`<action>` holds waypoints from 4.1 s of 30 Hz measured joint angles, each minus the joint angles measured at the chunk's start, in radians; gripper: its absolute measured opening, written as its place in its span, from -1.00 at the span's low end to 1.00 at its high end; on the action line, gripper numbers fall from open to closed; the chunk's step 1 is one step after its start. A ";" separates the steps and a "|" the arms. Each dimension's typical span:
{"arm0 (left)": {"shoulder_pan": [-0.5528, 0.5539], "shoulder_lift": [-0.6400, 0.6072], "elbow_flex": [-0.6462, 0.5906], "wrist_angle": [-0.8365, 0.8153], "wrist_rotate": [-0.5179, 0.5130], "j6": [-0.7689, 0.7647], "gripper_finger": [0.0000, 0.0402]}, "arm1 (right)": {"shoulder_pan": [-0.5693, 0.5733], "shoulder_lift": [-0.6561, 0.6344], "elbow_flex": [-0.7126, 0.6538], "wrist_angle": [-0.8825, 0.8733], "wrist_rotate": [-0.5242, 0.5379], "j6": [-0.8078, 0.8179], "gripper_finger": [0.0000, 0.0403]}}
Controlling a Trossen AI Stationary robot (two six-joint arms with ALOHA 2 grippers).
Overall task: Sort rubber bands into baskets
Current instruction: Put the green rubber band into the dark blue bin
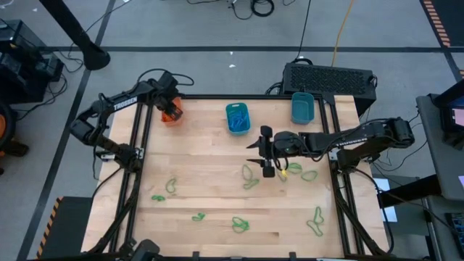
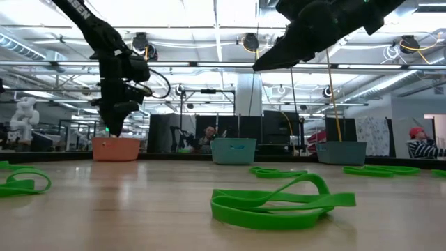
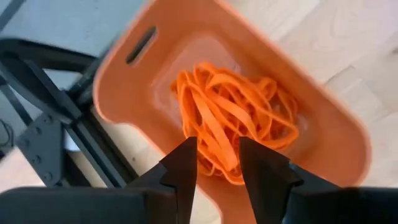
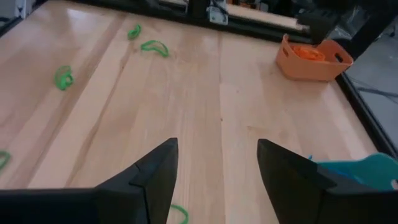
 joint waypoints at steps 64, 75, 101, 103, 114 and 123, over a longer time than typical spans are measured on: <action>-0.866 -0.220 -0.369 1.195 0.184 -0.081 -0.36 | 0.228 0.002 -0.105 -0.997 -0.070 1.338 0.05; -0.866 -0.220 -0.369 1.195 0.184 -0.082 -0.36 | 0.243 0.002 -0.182 -0.913 -0.082 1.366 -0.06; -0.898 -0.016 -0.368 1.481 0.247 -0.079 -0.36 | 0.257 -0.002 -0.065 -0.889 -0.027 1.224 -1.00; -0.898 0.037 -0.368 1.550 0.268 -0.081 -0.36 | 0.257 -0.003 -0.021 -0.874 -0.026 1.187 -1.00; -0.886 0.145 -0.349 1.639 0.282 -0.149 -0.36 | 0.196 -0.004 0.201 -1.006 0.239 0.825 -1.00; -0.824 0.145 -0.349 1.593 0.274 -0.262 -0.36 | -0.157 -0.004 0.219 -1.065 0.292 0.647 -1.00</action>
